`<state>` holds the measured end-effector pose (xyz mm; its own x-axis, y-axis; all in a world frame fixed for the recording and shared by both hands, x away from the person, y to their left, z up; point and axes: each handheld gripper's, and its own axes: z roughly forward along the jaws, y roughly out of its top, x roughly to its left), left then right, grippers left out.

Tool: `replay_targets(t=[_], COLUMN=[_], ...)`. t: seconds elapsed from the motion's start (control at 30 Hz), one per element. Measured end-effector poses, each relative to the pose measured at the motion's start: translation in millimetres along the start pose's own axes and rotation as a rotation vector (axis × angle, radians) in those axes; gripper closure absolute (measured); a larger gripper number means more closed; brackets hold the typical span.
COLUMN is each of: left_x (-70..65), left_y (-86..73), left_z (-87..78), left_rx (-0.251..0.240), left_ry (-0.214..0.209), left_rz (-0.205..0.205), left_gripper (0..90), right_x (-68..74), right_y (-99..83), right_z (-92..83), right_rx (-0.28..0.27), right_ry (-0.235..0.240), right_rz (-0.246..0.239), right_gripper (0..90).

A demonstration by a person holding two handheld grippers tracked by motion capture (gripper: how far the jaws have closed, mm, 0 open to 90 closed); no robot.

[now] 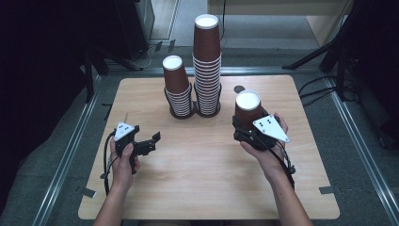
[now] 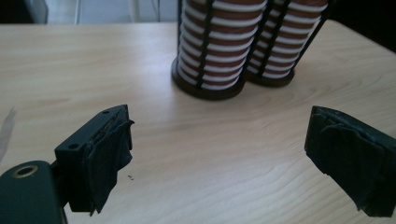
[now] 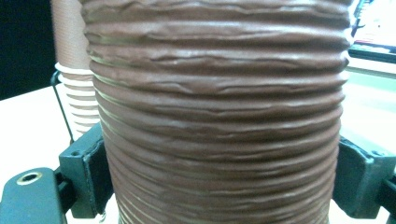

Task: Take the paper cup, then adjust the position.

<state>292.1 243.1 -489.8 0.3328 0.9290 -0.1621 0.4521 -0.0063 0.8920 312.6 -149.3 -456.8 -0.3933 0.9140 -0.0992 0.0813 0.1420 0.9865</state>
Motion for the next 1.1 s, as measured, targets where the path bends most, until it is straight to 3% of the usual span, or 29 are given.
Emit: replay_targets(t=[0.07, 0.1, 0.17, 0.27, 0.3, 0.33, 0.37, 0.4, 0.47, 0.5, 0.6, 0.7, 0.77, 0.83, 1.1], left_x=[-10.6, -10.6, -19.6, -32.4, -40.8, -40.8, -45.3, -53.9, -58.0, -61.5, -70.7, -79.1, -80.0, -83.0, -90.8], left_y=[3.8, 3.8, 4.6, 7.4, 9.2, 9.2, 9.3, 9.1, 9.1, 9.2, 9.8, 11.2, 11.6, 13.3, 14.1], left_z=[2.5, 2.5, 3.1, 3.7, 3.5, 3.5, 3.4, 4.0, 4.3, 4.4, 3.9, 1.4, 0.6, -1.0, -0.9], left_rx=[0.001, 0.001, 0.004, 0.005, 0.0, 0.0, -0.004, 0.0, 0.003, 0.004, 0.002, -0.004, -0.012, -0.025, -0.021], left_ry=[-0.045, -0.045, -0.077, -0.12, -0.16, -0.16, -0.186, -0.228, -0.242, -0.256, -0.277, -0.301, -0.315, -0.348, -0.384], left_rz=[0.042, 0.042, 0.053, 0.067, 0.084, 0.084, 0.093, 0.105, 0.107, 0.109, 0.119, 0.129, 0.126, 0.108, 0.107], left_gripper=[7.5, 7.5, 7.5, 7.5, 7.5, 7.5, 7.5, 7.5, 7.5, 7.6, 7.5, 7.6, 7.5, 7.5, 7.5], right_x=[1.7, 1.7, -0.2, -1.7, 1.2, 1.2, 3.9, 11.4, 15.5, 24.1, 31.2, 44.0, 46.9, 54.7, 69.6], right_y=[-7.7, -7.7, -11.4, -13.5, -18.5, -18.5, -21.6, -27.6, -30.0, -33.5, -35.1, -38.2, -39.0, -42.2, -45.9], right_z=[-1.0, -1.0, -0.9, -1.7, -0.9, -0.9, 0.1, 2.9, 4.4, 6.4, 7.8, 9.8, 10.3, 11.4, 11.1], right_rx=[-0.004, -0.004, 0.016, 0.032, 0.048, 0.048, 0.06, 0.085, 0.094, 0.106, 0.102, 0.097, 0.097, 0.089, 0.082], right_ry=[-0.001, -0.001, 0.006, 0.0, -0.023, -0.023, -0.029, -0.035, -0.035, -0.032, -0.025, -0.024, -0.024, -0.04, -0.037], right_rz=[-0.031, -0.031, -0.089, -0.086, -0.094, -0.094, -0.107, -0.136, -0.158, -0.207, -0.236, -0.321, -0.335, -0.399, -0.473], right_gripper=[11.1, 11.1, 11.0, 11.2, 11.3, 11.3, 11.3, 11.2, 11.2, 11.2, 11.2, 11.1, 11.1, 11.0, 10.7])
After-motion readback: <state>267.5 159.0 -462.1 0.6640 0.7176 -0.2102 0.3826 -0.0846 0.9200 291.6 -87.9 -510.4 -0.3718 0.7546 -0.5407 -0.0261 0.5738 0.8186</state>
